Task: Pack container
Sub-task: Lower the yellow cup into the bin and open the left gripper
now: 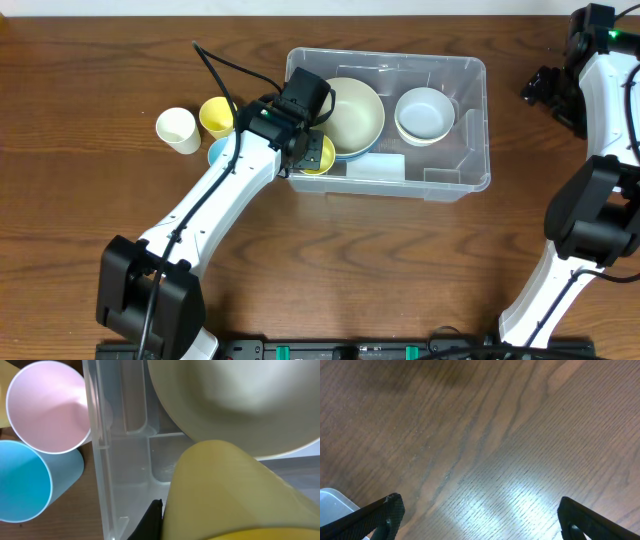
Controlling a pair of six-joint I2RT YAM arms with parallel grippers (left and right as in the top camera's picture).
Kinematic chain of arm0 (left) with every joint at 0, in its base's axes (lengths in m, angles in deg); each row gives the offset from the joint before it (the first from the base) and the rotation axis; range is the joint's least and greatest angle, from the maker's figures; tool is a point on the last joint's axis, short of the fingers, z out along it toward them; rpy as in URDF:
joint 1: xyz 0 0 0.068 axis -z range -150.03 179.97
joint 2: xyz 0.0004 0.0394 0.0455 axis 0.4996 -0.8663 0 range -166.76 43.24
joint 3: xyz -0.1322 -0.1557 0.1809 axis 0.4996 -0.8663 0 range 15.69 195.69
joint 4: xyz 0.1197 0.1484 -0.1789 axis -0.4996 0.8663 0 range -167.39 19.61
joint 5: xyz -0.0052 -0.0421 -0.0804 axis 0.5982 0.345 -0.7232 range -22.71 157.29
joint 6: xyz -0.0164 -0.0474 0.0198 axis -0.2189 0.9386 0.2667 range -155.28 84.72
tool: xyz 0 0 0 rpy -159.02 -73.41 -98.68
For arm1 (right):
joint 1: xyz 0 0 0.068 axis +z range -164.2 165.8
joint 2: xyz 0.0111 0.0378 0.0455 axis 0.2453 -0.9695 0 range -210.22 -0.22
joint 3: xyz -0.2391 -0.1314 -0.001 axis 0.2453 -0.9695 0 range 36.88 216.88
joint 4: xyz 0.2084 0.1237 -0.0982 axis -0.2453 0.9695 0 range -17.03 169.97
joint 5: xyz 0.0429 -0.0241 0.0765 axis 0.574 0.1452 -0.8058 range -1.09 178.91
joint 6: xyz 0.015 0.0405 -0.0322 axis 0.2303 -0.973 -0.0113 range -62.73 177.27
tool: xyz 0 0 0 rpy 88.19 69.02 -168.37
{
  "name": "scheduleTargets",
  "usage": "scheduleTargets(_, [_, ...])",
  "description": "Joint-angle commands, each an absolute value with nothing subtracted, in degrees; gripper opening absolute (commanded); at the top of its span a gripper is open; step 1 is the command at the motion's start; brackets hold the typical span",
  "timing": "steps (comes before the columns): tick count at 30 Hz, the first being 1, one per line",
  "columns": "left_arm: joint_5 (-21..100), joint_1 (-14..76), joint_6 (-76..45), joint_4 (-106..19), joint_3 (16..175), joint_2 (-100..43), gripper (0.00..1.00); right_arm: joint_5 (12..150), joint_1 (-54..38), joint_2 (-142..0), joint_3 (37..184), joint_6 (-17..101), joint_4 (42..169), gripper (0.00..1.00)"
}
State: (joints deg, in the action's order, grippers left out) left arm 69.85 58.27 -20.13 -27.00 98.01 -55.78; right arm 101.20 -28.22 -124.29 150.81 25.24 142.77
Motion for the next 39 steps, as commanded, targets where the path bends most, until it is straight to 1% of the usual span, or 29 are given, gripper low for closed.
scheduleTargets(1, [70.73,58.20,-20.67,-25.20,98.80,-56.85,0.06,101.99,-28.81,-124.99,151.03,24.52,142.82,0.99])
scheduleTargets(11, [70.73,58.18,-20.67,-20.09,98.82,-56.85,0.06,101.99,-28.81,-124.99,151.03,24.52,142.82,0.99])
scheduleTargets(25, [70.77,58.11,-20.74,-24.42,98.80,-56.85,0.07,101.99,-28.81,-124.99,151.03,24.52,142.82,0.99])
scheduleTargets(31, [70.77,56.54,-20.94,-26.76,98.80,-57.46,0.07,101.99,-28.81,-124.99,151.03,24.52,142.82,0.99])
scheduleTargets(39, [69.74,55.82,-21.15,-22.52,98.82,-57.35,0.07,101.99,-28.81,-124.99,151.01,24.52,142.82,0.99])
